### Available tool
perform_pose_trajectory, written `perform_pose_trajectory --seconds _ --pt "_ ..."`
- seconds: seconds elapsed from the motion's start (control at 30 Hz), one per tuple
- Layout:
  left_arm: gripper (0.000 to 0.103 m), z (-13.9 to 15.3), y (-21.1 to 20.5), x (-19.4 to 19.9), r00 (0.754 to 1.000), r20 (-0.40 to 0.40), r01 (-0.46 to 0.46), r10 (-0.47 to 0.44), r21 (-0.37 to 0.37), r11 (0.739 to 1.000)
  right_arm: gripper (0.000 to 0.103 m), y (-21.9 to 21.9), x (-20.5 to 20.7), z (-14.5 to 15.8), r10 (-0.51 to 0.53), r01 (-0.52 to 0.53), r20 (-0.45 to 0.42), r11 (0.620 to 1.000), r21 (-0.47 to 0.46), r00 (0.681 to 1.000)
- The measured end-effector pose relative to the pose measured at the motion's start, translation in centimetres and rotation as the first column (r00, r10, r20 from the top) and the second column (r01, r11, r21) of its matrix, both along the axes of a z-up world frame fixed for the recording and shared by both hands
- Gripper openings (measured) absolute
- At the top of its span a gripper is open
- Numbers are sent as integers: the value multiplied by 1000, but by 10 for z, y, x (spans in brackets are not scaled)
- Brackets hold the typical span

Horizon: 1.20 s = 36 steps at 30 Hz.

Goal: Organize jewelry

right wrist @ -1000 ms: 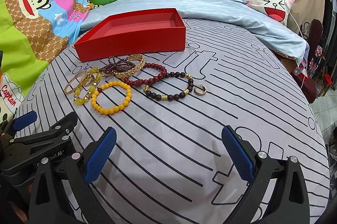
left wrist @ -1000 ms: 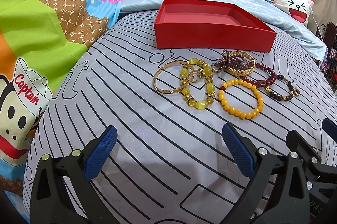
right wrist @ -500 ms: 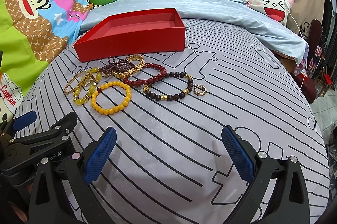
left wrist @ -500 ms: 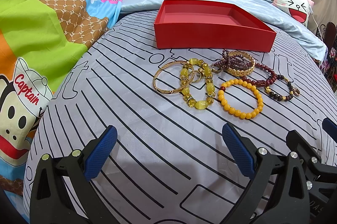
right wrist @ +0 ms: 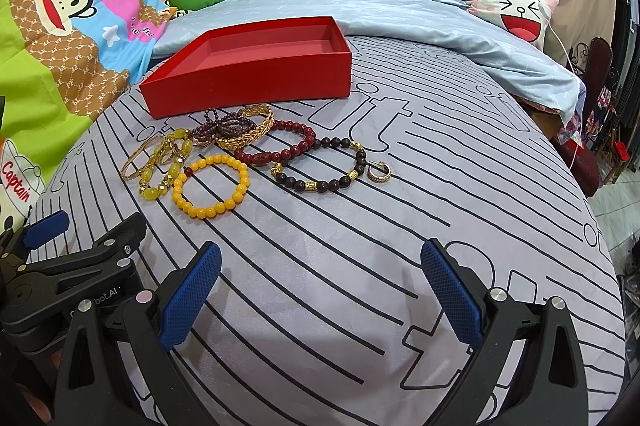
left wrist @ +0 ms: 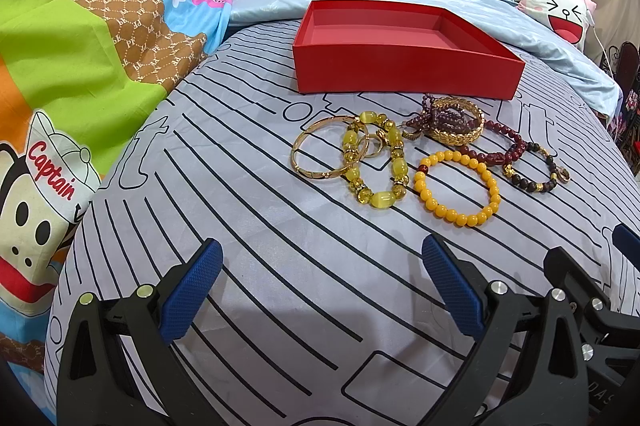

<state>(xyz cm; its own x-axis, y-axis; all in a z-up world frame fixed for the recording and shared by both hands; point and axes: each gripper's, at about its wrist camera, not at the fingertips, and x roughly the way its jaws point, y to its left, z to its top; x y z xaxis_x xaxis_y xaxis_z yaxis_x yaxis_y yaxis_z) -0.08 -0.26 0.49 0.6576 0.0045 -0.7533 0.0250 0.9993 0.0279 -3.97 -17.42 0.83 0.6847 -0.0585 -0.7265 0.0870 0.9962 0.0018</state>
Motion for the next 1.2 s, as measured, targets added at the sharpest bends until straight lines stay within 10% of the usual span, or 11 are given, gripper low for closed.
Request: perform_pose_trajectory --seconds 1.2 --pt "96 7 47 35 997 -44 -61 58 -64 996 96 -44 24 15 -89 89 -30 996 22 996"
